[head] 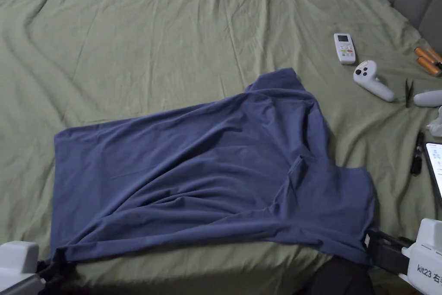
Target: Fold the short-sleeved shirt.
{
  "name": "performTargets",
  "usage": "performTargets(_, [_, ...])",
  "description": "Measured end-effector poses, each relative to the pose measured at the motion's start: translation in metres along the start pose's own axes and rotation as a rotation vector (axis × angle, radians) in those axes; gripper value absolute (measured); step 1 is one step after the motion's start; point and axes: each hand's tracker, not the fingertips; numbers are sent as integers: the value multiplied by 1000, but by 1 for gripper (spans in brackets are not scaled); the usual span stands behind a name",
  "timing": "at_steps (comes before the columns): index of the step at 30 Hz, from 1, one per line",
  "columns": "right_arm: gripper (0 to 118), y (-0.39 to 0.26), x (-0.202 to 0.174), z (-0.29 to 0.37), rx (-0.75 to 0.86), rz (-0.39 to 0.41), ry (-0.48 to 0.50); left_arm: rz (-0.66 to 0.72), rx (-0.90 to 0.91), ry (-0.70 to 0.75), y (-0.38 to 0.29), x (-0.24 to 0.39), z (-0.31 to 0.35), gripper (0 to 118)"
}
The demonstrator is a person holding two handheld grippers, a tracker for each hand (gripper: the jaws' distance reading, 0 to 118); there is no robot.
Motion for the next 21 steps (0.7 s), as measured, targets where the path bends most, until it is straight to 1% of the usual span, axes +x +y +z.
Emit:
performTargets(1, [1,2,-2,6,44,16,-7,2,4,0,-1,0,0,11])
performTargets(2, [1,7,-4,10,29,37,-14,8,9,-1,-2,-1,-1,10])
performTargets(5, [1,7,-7,19,37,46,-14,28,28,3,-5,0,-1,11])
performTargets(6, [1,6,-9,22,34,21,39,29,31,4,-5,0,0,11])
performTargets(8, [1,4,-14,28,32,1,82,23,35,4,-6,-1,1,11])
performTargets(9, [1,3,-18,31,51,22,88,14,36,3,-6,-1,2,11])
performTargets(11, [1,5,-27,36,64,90,83,-9,40,3,-7,0,4,11])
performTargets(13, [10,5,-34,41,81,122,79,-16,42,3,-8,1,5,11])
performTargets(14, [10,5,-36,42,83,133,75,-15,44,4,-8,1,5,11])
performTargets(15, [31,6,-37,42,90,147,64,-12,45,5,-9,1,5,11])
performTargets(16, [60,6,-38,41,97,164,39,-7,47,5,-9,1,4,11])
performTargets(17, [78,5,-38,41,108,180,-2,1,48,5,-9,1,4,11])
performTargets(18, [77,3,-38,38,113,177,-41,11,50,5,-9,0,3,11])
performTargets(20, [69,4,-33,30,76,185,-87,27,54,3,-9,0,4,11])
performTargets(21, [61,4,-32,24,54,189,-81,34,55,1,-10,0,4,11])
